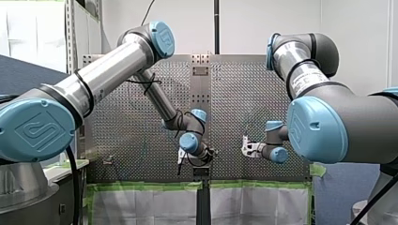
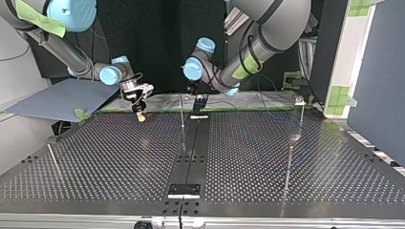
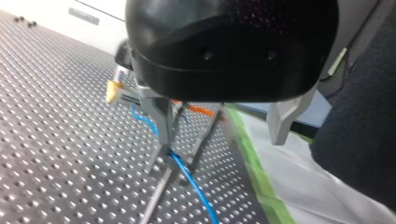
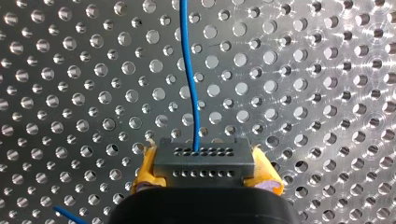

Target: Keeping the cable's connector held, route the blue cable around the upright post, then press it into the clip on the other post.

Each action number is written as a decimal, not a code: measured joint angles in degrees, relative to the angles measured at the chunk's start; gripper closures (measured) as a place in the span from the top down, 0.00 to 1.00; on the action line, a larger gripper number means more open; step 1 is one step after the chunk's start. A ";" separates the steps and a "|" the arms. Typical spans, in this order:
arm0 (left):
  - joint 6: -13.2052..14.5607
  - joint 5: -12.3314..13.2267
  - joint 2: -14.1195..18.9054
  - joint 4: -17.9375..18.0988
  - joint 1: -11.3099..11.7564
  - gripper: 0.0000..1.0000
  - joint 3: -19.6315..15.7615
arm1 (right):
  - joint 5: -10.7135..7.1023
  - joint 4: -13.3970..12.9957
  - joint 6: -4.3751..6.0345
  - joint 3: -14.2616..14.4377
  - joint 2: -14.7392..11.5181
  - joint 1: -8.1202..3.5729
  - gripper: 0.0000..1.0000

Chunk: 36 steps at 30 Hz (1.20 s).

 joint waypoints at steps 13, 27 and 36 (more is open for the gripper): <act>-2.54 -1.88 0.42 1.98 -0.62 1.00 -0.14 | 0.00 0.05 0.27 0.00 0.00 -0.07 0.00; -2.73 -2.19 0.40 -0.15 -1.01 1.00 -0.11 | 0.00 0.36 0.29 0.00 0.01 -0.08 0.00; -2.89 -2.38 0.40 -0.26 -1.07 1.00 -0.13 | 0.00 0.44 0.30 0.00 0.01 -0.08 0.00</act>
